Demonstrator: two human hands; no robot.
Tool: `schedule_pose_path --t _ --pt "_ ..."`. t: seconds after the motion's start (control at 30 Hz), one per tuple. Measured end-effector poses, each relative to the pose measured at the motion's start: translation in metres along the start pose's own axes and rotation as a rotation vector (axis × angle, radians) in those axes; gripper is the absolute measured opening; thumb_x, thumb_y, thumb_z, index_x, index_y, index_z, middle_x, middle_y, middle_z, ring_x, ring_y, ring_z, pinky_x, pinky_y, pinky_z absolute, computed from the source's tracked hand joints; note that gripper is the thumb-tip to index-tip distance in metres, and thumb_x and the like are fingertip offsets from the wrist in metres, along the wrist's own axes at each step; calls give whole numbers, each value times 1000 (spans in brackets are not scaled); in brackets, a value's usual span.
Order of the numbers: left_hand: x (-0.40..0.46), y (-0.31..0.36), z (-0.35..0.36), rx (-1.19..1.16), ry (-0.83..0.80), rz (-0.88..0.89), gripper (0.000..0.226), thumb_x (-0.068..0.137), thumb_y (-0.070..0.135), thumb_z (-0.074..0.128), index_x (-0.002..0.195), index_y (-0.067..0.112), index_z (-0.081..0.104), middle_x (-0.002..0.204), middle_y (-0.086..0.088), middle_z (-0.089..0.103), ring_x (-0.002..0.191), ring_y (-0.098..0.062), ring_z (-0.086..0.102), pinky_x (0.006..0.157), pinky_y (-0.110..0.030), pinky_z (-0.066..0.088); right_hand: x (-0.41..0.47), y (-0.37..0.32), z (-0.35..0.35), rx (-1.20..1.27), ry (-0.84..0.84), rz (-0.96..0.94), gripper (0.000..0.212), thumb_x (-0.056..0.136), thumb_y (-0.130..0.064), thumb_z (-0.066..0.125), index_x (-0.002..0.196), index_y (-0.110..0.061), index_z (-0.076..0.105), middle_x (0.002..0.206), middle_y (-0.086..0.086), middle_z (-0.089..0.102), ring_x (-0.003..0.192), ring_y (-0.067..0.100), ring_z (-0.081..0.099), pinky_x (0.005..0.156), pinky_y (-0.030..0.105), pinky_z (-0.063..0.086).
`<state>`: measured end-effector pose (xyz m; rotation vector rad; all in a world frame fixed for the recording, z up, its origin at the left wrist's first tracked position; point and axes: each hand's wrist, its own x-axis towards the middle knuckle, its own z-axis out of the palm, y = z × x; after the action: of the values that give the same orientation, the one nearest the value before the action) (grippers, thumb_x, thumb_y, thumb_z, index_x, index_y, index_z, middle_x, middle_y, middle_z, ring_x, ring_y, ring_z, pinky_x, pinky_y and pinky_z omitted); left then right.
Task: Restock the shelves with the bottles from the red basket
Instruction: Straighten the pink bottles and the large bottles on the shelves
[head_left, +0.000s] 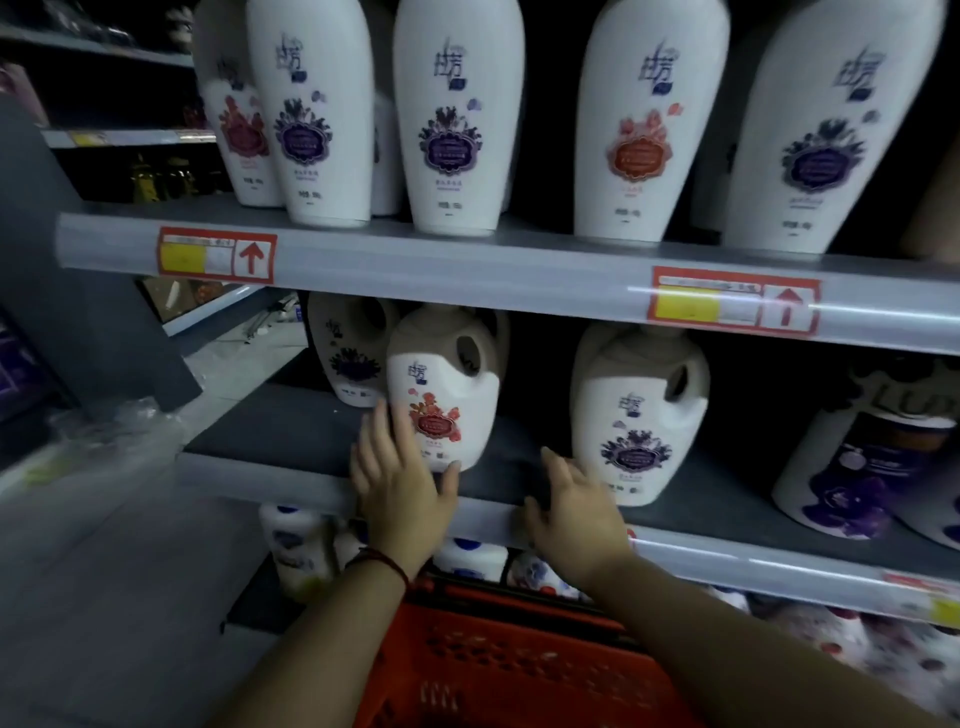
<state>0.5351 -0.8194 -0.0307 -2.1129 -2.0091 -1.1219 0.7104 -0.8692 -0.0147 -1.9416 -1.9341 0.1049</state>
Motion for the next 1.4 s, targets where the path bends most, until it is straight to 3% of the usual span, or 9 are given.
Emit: schedule_pose_path --t 0.07,0.13,0.2,0.3,0.43,0.57,0.77,1.1,1.4 --pt "-16 28 1 -20 60 274 85 77 41 68 146 8 31 151 -14 34 135 -36 38 103 -51 38 -21 24 -9 -68 79 -49 54 82 -26 59 132 -7 49 125 14 55 117 34 48 95 41 43" --pt "-26 59 7 -120 -81 400 83 82 45 62 149 13 24 154 -7 30 139 -30 33 109 -45 34 -38 48 -16 -73 156 -65 42 75 -19 66 113 -5 57 106 15 57 100 37 53 83 42 46" --pt "-30 87 18 -235 -280 343 91 84 51 59 152 16 10 158 -2 19 143 -24 23 114 -38 27 -46 67 -24 -36 227 21 40 74 -16 70 109 -2 55 102 16 55 94 38 52 81 42 45" --pt "-29 115 35 -352 -406 196 105 79 54 64 152 18 -3 159 -2 16 139 -27 33 106 -40 41 -39 87 -34 184 282 220 63 82 -20 70 132 3 39 126 21 47 118 40 44 96 43 39" --pt "-17 121 52 -415 -440 73 104 78 44 70 152 23 -1 151 -6 37 127 -30 49 92 -44 52 -18 98 -42 486 151 297 88 83 -30 71 149 -10 15 145 13 43 131 29 44 102 42 44" --pt "-9 118 66 -478 -453 23 83 79 37 71 145 24 23 136 -5 56 120 -24 57 91 -44 53 -2 96 -38 507 135 348 71 83 -25 72 136 -10 27 123 18 61 108 32 61 79 33 51" --pt "5 117 75 -362 -479 56 78 82 40 66 144 22 22 137 -4 55 123 -25 55 91 -47 52 15 103 -35 426 45 434 42 89 -25 64 115 -7 37 115 19 64 105 36 60 72 31 43" --pt "8 114 77 -514 -446 6 67 78 31 73 136 23 40 128 0 62 117 -17 60 95 -38 52 22 110 -43 578 -34 425 58 81 -23 74 125 -10 38 127 10 59 116 28 56 97 42 46" --pt "5 108 63 -525 -499 25 57 77 29 74 128 19 50 126 0 64 115 -16 61 96 -40 52 12 113 -43 504 5 392 45 84 -29 71 116 -11 45 122 8 64 112 26 60 91 34 48"
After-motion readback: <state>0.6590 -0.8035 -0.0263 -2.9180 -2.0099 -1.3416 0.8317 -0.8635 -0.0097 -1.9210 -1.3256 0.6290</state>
